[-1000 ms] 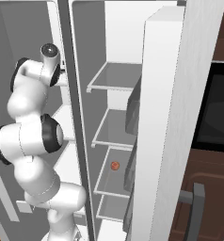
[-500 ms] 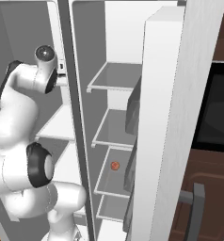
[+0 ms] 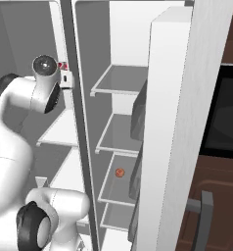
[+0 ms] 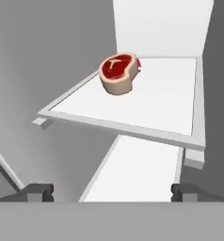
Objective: There's a steak in the fridge that needs to be moved to the freezer for freezing. Pick up the steak from the fridge, place it on any shelf in the freezer, and close the fridge and freezer doors when done.
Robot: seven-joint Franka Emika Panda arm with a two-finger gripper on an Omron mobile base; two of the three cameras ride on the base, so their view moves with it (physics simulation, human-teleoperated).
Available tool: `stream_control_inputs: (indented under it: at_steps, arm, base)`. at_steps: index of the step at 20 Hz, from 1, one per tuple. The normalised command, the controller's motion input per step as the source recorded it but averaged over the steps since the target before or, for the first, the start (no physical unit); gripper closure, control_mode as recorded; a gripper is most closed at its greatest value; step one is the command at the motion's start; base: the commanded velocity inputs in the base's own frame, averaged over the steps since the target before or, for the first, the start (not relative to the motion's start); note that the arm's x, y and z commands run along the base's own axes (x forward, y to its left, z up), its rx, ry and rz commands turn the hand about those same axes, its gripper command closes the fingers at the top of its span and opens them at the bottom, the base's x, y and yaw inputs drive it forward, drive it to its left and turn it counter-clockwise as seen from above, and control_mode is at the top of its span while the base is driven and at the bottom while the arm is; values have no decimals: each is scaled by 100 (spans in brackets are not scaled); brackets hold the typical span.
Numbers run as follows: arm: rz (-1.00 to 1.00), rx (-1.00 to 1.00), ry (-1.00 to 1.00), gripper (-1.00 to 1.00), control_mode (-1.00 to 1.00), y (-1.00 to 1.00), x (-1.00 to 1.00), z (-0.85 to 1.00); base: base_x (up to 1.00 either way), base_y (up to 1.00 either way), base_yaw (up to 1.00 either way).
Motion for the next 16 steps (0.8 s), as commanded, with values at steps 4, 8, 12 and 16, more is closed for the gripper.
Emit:
stream_control_inputs:
  at_steps: [4,8,12,16]
  arm:
    - [-14,0,0,-100,-100,-74,-70,9]
    - [-24,-9,0,-100,-100,-61,-38,0]
    - [-25,-6,1,-100,-100,-66,-27,3]
    - [-19,0,2,-100,-100,-48,-29,4]
  base:
    - [0,0,0]
    - [0,0,0]
    - [0,0,0]
    - [0,0,0]
